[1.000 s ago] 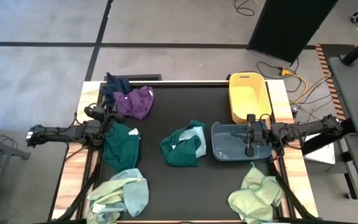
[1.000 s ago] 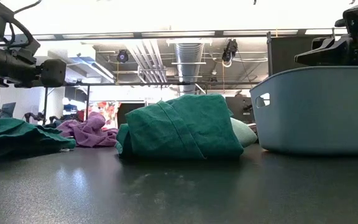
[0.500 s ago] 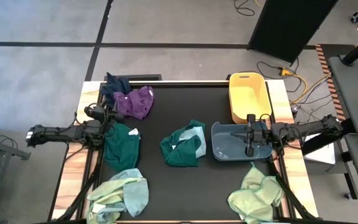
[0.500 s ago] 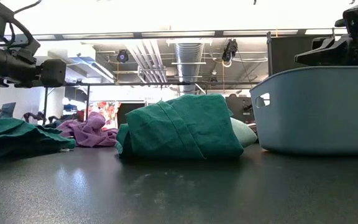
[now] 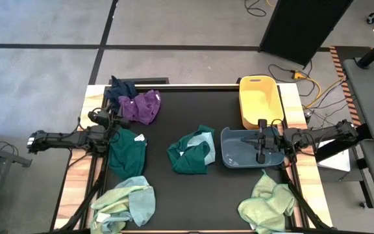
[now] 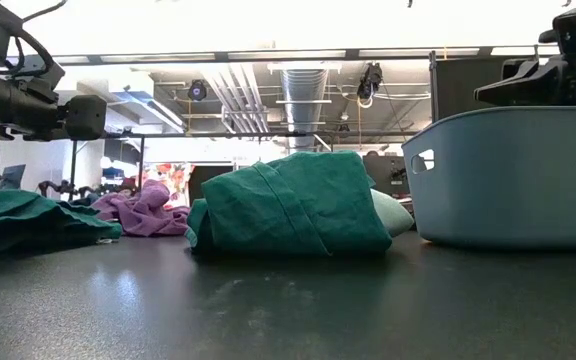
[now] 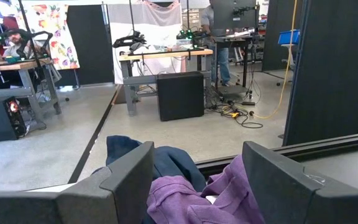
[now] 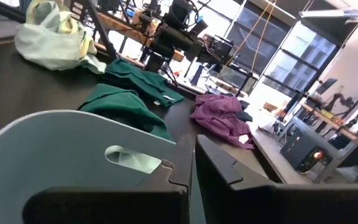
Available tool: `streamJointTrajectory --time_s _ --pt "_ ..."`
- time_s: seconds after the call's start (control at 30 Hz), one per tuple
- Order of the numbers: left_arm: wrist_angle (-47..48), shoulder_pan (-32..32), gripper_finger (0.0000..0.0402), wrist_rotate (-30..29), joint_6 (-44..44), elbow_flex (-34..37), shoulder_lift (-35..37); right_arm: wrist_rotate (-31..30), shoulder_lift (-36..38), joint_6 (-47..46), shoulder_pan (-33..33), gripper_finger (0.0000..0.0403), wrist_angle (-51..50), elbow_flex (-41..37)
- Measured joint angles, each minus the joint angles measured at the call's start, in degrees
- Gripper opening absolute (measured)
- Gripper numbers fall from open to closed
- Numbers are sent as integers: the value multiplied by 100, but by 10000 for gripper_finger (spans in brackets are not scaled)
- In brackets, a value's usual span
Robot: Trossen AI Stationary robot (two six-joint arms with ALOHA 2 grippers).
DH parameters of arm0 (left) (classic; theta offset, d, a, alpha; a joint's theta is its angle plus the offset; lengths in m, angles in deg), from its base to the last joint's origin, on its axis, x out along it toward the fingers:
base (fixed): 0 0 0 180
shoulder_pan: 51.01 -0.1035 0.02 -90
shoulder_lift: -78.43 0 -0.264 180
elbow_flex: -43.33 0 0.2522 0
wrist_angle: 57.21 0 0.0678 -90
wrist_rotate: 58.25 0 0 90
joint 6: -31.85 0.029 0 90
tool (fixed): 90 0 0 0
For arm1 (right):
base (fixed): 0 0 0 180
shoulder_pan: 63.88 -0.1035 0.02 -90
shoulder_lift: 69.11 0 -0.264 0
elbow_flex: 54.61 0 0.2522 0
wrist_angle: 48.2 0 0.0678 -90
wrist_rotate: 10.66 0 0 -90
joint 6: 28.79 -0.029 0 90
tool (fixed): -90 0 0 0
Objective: Sort towels by color in basket
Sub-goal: Put the left green towel into the yellow bin
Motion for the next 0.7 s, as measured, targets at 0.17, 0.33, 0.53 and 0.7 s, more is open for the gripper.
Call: streamJointTrajectory --time_s 0.17,0.33,0.53,0.7 --pt "-1 0 230 0 0 0 0 -18 -4 802 2 13 265 -2" --pt "0 1 230 -2 0 0 0 -351 -46 -456 0 13 1939 164" --pt "-5 0 230 0 -3 0 1 -1319 -257 -1678 2 13 2018 915" --pt "-575 6 230 1067 -2707 1 15 -959 -984 -1814 0 13 2046 1686"
